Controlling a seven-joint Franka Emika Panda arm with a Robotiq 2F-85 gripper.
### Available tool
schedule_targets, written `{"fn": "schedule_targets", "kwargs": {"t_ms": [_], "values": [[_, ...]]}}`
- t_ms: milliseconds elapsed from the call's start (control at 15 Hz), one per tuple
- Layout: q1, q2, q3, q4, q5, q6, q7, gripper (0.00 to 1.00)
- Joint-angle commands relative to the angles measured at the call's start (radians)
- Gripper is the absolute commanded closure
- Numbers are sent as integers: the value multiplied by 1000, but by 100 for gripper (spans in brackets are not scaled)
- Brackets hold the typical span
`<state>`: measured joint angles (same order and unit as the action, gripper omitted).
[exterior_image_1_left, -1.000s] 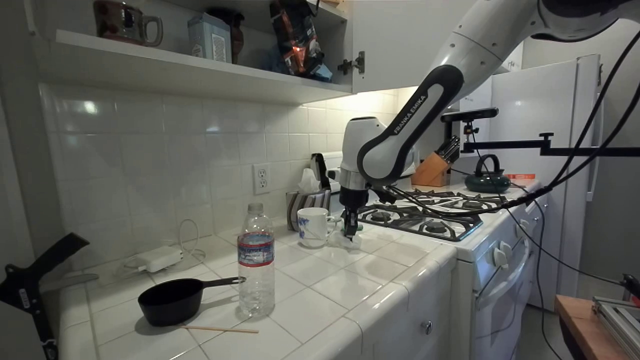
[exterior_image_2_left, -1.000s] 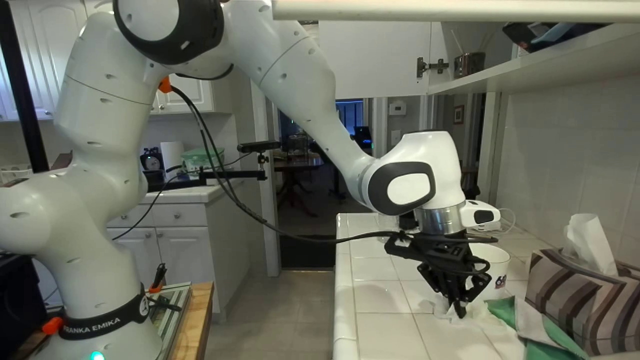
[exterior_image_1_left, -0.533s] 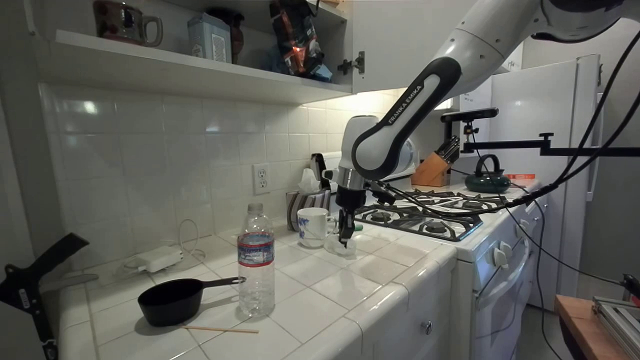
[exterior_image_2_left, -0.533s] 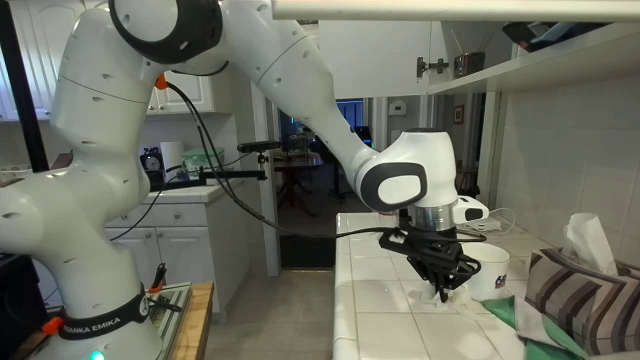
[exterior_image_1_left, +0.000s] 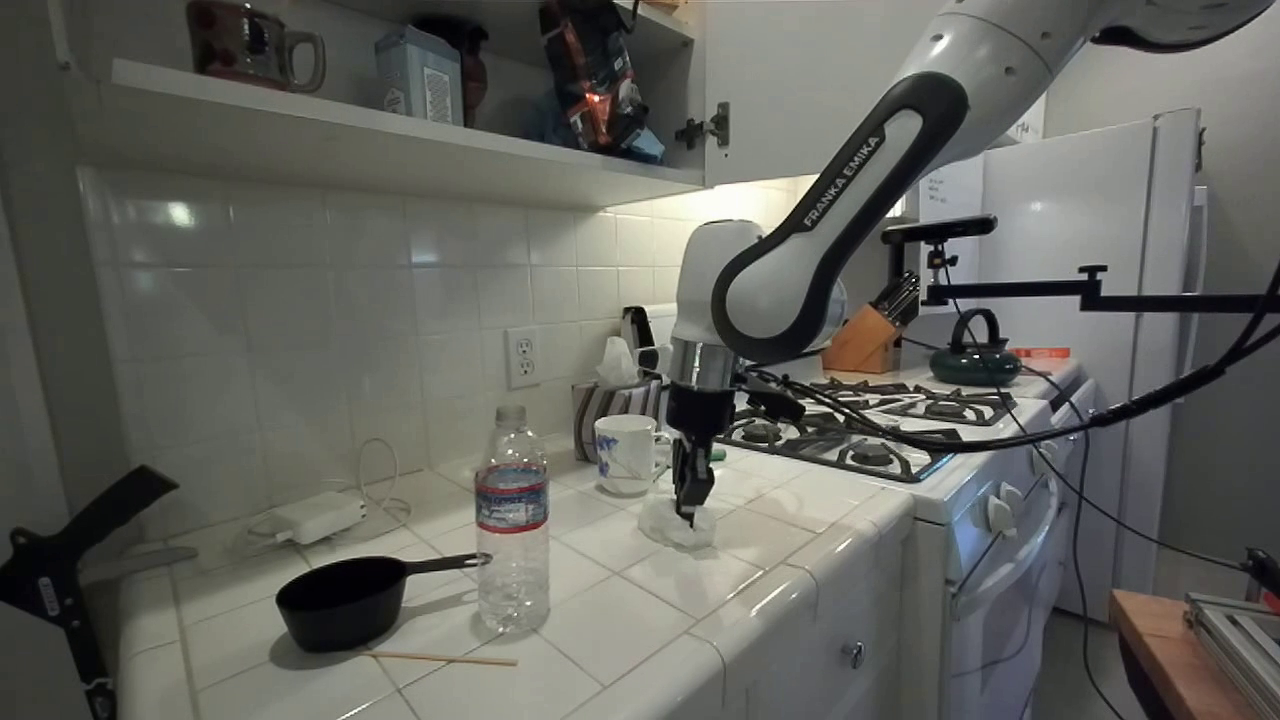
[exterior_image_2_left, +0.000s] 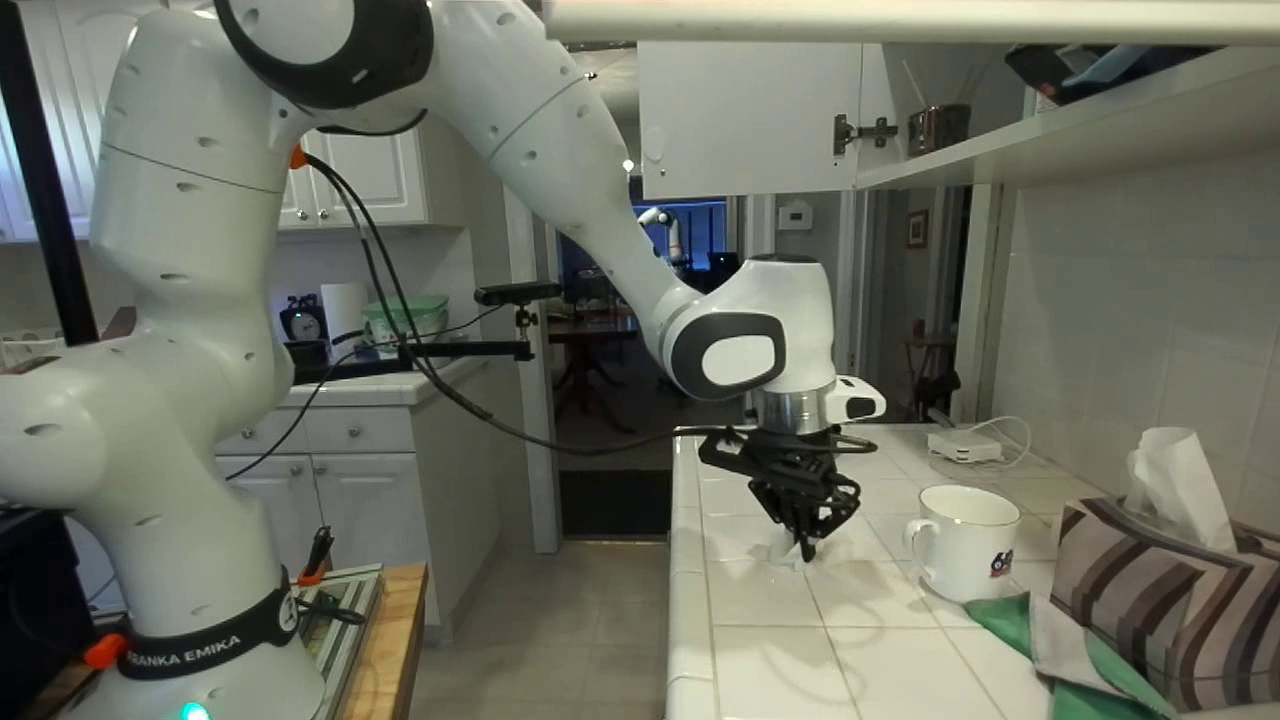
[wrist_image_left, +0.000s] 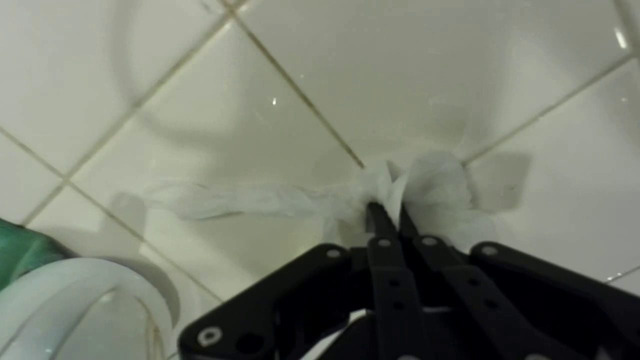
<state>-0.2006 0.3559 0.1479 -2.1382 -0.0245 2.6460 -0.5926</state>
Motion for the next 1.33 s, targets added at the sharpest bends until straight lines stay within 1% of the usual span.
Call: {"fn": "schedule_targets", "kwargs": {"t_ms": [0, 133, 333, 467, 667, 933, 1133, 1267], "values": [[64, -46, -6, -49, 32, -9, 106, 99], [98, -46, -12, -49, 24, -12, 188, 99], [148, -32, -36, -15, 7, -29, 316, 99], [169, -13, -55, 26, 2, -46, 384, 99], [192, 17, -102, 99, -24, -89, 475, 99], [175, 46, -139, 165, -16, -159, 485, 99], [177, 47, -159, 134, -38, -191, 471, 99], [170, 26, -167, 79, -36, -185, 467, 99]]}}
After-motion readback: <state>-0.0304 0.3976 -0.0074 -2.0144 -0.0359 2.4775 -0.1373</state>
